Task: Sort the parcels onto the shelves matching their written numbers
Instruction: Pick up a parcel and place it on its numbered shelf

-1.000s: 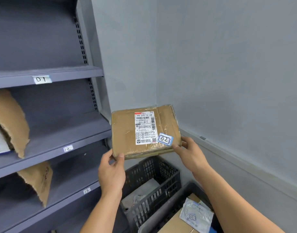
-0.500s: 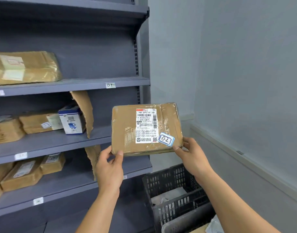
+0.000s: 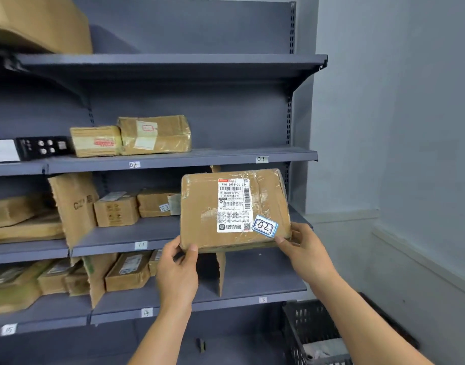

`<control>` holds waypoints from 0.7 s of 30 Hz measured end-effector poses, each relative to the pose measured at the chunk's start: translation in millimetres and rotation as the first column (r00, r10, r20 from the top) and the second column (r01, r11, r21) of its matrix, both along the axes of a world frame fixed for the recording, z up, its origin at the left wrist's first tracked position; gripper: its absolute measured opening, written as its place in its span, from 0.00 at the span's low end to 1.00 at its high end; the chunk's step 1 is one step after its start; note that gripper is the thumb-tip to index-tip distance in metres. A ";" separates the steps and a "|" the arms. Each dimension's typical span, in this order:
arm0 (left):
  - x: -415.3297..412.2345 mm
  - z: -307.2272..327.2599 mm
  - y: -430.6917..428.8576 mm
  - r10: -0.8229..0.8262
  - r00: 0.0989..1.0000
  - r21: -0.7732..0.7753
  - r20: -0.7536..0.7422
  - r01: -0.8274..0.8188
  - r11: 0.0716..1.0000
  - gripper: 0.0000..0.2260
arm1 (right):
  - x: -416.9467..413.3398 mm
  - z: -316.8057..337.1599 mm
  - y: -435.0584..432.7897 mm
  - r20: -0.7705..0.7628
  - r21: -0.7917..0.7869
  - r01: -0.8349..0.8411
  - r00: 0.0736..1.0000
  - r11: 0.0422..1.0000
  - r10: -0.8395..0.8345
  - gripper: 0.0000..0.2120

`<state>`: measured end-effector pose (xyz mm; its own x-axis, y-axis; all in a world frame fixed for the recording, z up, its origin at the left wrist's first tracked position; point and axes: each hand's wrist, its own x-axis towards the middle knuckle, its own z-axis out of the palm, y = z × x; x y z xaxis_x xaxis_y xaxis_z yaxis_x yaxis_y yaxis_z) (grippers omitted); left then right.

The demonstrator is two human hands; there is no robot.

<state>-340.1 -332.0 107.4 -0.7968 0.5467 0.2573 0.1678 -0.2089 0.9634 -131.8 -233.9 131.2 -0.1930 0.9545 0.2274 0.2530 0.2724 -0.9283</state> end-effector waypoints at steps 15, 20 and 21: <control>-161.7 29.6 -72.4 0.184 0.979 0.031 -0.088 -0.182 0.983 0.10 | -175.8 27.8 -42.0 -0.042 0.073 -0.143 0.988 0.987 0.146 0.20; -195.1 50.4 -67.9 0.194 0.976 0.090 -0.100 -0.185 0.979 0.10 | -209.6 46.7 -32.3 -0.017 0.115 -0.159 0.987 0.981 0.162 0.17; -201.6 55.5 -64.0 0.205 0.973 0.100 -0.107 -0.195 0.976 0.09 | -215.0 52.1 -28.8 -0.018 0.121 -0.164 0.986 0.979 0.167 0.16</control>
<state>-541.7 -396.0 162.9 -0.8497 0.3503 0.3941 0.3240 -0.2429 0.9144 -346.8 -262.6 183.3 -0.3381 0.8756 0.3449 0.1694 0.4172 -0.8929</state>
